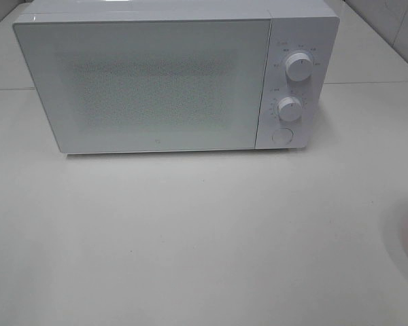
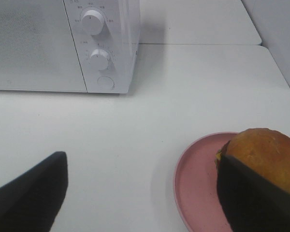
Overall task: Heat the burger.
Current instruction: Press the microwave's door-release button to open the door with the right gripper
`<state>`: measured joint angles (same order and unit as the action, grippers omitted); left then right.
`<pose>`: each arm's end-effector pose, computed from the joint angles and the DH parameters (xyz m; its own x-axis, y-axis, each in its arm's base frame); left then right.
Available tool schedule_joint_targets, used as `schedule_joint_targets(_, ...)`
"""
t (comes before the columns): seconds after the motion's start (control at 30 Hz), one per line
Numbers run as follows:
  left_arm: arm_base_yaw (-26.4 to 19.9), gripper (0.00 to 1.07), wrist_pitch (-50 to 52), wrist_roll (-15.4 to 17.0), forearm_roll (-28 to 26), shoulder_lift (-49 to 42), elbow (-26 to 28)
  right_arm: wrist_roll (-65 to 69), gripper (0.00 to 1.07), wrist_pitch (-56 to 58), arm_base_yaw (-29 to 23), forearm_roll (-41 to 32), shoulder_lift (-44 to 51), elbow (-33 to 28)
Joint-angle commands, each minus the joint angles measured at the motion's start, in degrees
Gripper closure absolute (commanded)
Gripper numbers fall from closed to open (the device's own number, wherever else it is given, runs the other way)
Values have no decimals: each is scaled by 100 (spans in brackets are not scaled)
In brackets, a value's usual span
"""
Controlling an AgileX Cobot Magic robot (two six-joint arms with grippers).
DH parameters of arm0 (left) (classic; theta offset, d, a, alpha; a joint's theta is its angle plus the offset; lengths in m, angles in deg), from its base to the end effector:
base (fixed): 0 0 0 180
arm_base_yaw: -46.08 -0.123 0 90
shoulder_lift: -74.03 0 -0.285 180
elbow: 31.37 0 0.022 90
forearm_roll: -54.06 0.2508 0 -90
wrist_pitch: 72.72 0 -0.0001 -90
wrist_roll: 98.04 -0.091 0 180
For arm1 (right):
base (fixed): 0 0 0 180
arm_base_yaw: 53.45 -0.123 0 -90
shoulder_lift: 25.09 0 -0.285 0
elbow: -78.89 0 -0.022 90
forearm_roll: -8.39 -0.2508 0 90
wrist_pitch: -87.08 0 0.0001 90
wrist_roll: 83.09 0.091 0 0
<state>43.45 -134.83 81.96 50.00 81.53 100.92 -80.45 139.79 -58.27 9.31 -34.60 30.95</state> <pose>-0.0082 -0.0061 0.2797 -0.4576 -0.0542 -0.8875 -0.0054 0.9983 -0.0581 0.0040 -0.0008 0.2921 -0.3458 0.0073 -0.9383 -0.0595 0.9978 0.0297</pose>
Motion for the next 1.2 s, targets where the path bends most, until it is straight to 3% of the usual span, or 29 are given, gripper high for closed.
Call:
schedule_joint_targets(0.03, 6, 7, 97, 74, -17, -74, -6, 34, 31, -275, 17, -29, -246, 57)
schedule_joint_targets(1.2, 6, 7, 97, 74, -17, -74, -6, 11, 31, -4440, 17, 172, -4194, 52)
